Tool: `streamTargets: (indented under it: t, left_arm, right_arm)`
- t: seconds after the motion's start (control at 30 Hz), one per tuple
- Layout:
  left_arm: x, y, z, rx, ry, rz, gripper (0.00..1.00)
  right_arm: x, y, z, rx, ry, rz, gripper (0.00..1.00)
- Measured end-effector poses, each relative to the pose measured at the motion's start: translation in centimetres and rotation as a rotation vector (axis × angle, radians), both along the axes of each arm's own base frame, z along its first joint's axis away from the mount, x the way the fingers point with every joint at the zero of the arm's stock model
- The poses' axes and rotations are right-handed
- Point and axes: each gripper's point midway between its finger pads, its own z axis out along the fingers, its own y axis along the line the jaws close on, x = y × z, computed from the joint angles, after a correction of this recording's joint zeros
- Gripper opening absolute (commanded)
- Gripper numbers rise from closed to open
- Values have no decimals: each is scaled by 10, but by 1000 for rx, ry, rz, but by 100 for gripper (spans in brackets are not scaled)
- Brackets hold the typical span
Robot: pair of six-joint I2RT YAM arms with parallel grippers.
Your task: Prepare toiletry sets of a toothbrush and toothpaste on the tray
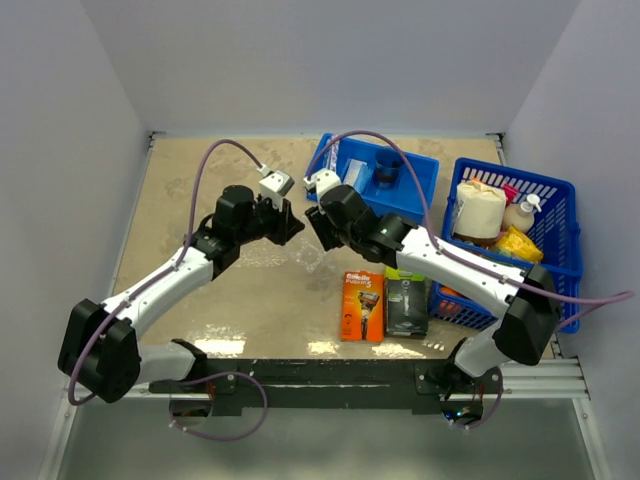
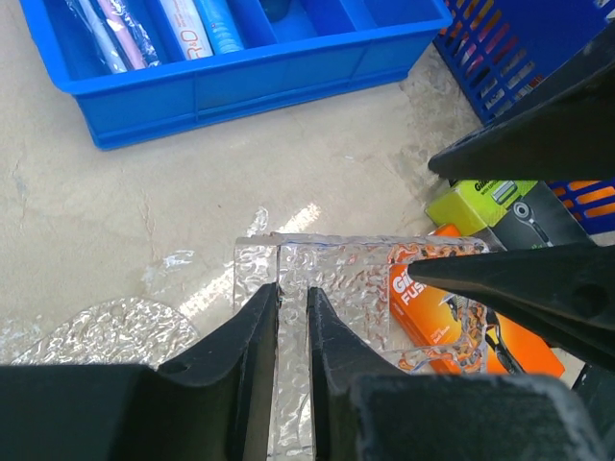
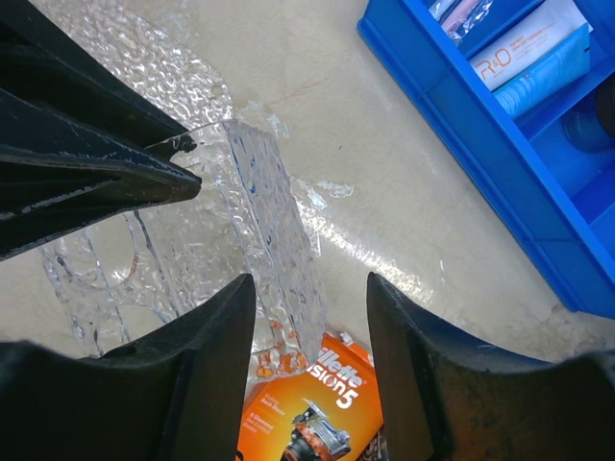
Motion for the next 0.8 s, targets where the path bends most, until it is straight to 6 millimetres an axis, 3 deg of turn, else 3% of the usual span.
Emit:
streamTargets:
  t: [0.37, 0.57, 0.8]
  left_arm:
    - [-2, 10, -17, 30, 55, 38, 0]
    - [4, 27, -29, 51, 79, 96, 0]
    - [12, 64, -35, 74, 104, 206, 0]
  right_arm:
    - [15, -17, 39, 147, -68, -63, 60]
    - [17, -28, 31, 161, -50, -90, 60]
    - [16, -45, 25, 170, -41, -124, 62]
